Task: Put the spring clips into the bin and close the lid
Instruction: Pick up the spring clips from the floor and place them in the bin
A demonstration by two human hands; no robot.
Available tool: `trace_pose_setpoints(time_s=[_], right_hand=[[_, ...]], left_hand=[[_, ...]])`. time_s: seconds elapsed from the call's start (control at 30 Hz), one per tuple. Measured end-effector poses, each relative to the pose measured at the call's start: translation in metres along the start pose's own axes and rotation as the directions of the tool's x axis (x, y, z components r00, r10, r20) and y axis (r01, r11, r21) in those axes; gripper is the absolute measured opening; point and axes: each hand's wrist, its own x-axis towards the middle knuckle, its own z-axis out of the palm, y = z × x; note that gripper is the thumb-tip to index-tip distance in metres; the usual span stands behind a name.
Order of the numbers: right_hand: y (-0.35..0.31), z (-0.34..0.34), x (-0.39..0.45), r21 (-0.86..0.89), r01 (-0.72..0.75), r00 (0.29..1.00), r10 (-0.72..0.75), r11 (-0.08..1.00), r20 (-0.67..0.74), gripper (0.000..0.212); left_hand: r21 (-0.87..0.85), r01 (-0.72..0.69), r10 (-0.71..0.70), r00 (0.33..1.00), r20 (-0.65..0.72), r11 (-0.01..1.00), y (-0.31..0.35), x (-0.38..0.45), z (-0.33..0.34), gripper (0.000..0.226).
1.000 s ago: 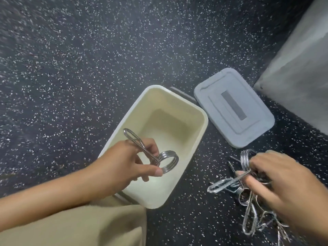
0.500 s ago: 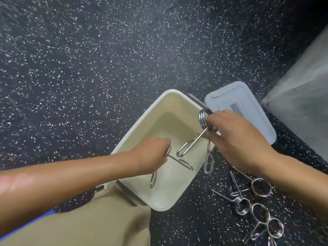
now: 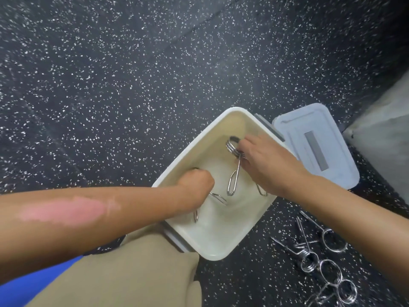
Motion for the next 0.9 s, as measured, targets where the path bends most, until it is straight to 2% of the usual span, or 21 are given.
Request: trace_pose_setpoints(time_s=[0.07,0.2,0.3,0.47,0.5,0.6,0.7,0.73,0.8,0.87,0.9], right_hand=[[0.001,0.010,0.003,-0.019,0.021,1.000,-0.020,1.000,0.009,0.012],[-0.003,0.017,0.010,-0.013,0.028,0.999,-0.027,1.000,0.019,0.010],[-0.003,0.013,0.016,0.169,-0.087,0.996,0.083,0.982,0.032,0.012],[-0.009,0.025,0.016,0.490,-0.304,0.950,0.297,0.817,0.094,0.016],[-0.012,0.030,0.015,0.553,-0.358,0.930,0.338,0.752,0.143,0.018],[-0.018,0.047,0.018,0.741,-0.507,0.834,0.467,0.441,0.294,0.023],[-0.017,0.070,0.021,0.802,-0.544,0.778,0.508,0.247,0.370,0.051],[-0.014,0.078,0.022,0.813,-0.548,0.761,0.521,0.198,0.387,0.052],[-0.015,0.084,0.027,0.847,-0.528,0.733,0.538,0.065,0.417,0.033],[-0.018,0.085,0.030,0.867,-0.478,0.712,0.516,-0.141,0.476,0.013],[-0.019,0.088,0.033,0.861,-0.457,0.705,0.500,-0.222,0.503,0.011]], left_hand=[[0.014,-0.005,0.005,1.000,-0.009,1.000,-0.002,0.001,0.005,0.033],[-0.095,0.061,-0.061,0.998,0.004,0.994,-0.006,0.004,0.011,0.029],[-0.179,0.102,-0.107,0.994,-0.018,0.979,-0.008,0.003,0.011,0.021],[-0.225,0.082,-0.109,0.988,-0.113,0.971,-0.014,-0.010,0.009,0.034],[-0.221,0.078,-0.106,0.987,-0.118,0.972,-0.015,-0.011,0.009,0.035],[-0.225,0.065,-0.090,0.991,-0.100,0.972,-0.016,-0.017,0.008,0.036],[-0.246,0.050,-0.074,0.993,-0.090,0.968,-0.016,-0.021,0.006,0.032],[-0.250,0.049,-0.075,0.992,-0.097,0.967,-0.016,-0.023,0.007,0.032],[-0.253,0.050,-0.081,0.990,-0.117,0.966,-0.018,-0.026,0.010,0.038],[-0.248,0.040,-0.076,0.988,-0.136,0.968,-0.021,-0.028,0.012,0.041],[-0.248,0.035,-0.071,0.987,-0.141,0.968,-0.021,-0.029,0.013,0.042]])
